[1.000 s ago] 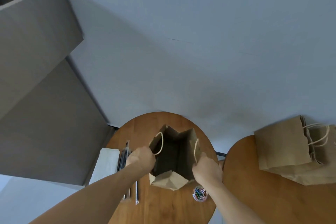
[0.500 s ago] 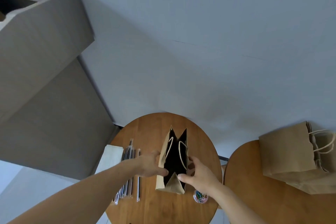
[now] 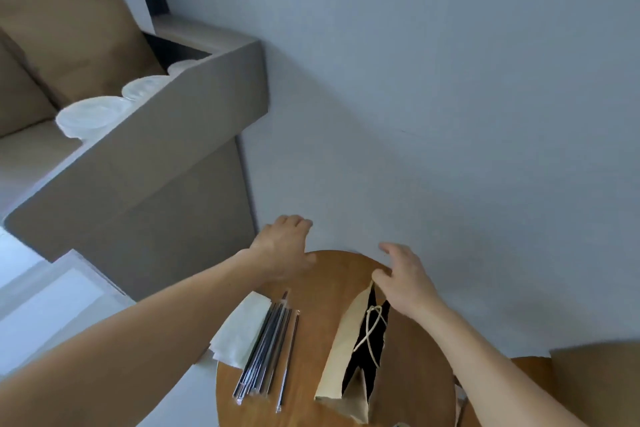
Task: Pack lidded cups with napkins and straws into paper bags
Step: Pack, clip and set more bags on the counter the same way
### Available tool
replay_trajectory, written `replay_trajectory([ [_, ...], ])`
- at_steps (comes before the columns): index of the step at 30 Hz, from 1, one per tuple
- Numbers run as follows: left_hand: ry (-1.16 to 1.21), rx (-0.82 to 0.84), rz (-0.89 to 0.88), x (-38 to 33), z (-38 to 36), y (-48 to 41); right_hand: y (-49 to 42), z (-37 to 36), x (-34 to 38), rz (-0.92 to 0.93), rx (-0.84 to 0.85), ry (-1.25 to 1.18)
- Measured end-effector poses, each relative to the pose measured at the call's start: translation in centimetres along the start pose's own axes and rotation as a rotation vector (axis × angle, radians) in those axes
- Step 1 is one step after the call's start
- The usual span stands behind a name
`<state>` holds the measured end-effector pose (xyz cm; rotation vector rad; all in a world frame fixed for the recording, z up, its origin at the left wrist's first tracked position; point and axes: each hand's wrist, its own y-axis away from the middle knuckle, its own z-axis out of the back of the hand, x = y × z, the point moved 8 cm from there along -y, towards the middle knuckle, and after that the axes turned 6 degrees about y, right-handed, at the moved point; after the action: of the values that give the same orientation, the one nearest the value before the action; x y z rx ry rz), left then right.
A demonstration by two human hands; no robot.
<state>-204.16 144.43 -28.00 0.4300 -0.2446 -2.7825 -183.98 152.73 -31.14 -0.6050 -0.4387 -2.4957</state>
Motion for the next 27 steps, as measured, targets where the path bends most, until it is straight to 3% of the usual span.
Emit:
replay_trajectory([
  [10, -0.023, -0.419, 0.087, 8.0, 19.6, 4.7, -6.6, 7.4, 22.0, 0.398, -0.099, 0.161],
  [16, 0.003, -0.551, 0.131, 16.7, 26.7, 7.9, -8.2, 9.1, 35.4, 0.596, -0.228, 0.154],
  [21, 0.032, -0.550, 0.273, 26.7, 29.6, 9.7, -9.7, 5.5, 44.9, 0.700, -0.151, 0.202],
  [27, 0.078, -0.489, 0.343, 34.5, 29.4, 9.9, -11.5, -0.8, 51.8, 0.708, 0.103, 0.371],
])
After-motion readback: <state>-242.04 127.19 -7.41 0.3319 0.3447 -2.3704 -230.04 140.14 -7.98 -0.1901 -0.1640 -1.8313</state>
